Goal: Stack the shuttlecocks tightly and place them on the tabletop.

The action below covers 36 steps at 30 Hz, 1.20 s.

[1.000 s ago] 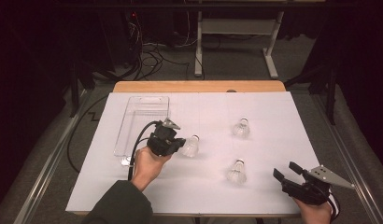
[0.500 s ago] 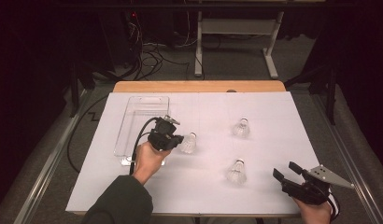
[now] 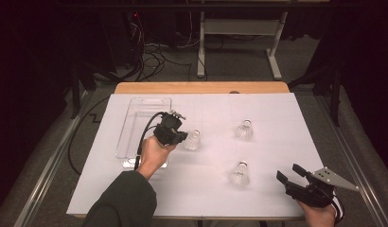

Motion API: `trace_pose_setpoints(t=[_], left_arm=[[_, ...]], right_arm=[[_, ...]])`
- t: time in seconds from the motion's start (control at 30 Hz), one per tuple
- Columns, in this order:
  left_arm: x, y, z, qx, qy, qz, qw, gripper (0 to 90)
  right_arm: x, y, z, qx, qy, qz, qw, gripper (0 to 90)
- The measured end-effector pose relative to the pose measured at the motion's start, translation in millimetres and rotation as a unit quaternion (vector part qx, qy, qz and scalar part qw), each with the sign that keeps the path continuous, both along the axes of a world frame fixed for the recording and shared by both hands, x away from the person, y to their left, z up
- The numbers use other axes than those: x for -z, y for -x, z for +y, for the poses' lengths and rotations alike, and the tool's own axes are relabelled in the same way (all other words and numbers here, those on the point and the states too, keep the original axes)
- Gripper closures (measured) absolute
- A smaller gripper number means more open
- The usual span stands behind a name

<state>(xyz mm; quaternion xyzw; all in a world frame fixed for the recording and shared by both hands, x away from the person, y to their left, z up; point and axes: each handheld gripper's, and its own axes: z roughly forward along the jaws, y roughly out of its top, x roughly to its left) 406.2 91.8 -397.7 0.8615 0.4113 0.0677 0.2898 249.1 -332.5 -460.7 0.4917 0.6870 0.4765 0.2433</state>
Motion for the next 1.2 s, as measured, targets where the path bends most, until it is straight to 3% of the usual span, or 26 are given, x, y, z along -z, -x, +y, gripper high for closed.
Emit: trace_pose_setpoints(t=[0.4, 0.7, 1.2], left_arm=[[8.5, -9.9, -1.1, -0.009, -0.01, 0.017, 0.9998, 88.5], [8.5, -14.3, -5.8, -0.012, -0.028, 0.016, 0.9994, 87.7], [8.3, -23.8, -5.7, -0.026, -0.019, 0.009, 0.9994, 85.1]], right_arm=[[0.0, -0.1, 0.0, -0.001, -0.001, 0.0, 1.0, 28.9], [-0.1, 0.0, -0.2, -0.001, -0.001, 0.0, 1.0, 28.8], [0.0, -0.1, -0.3, -0.002, -0.002, 0.0, 1.0, 28.9]])
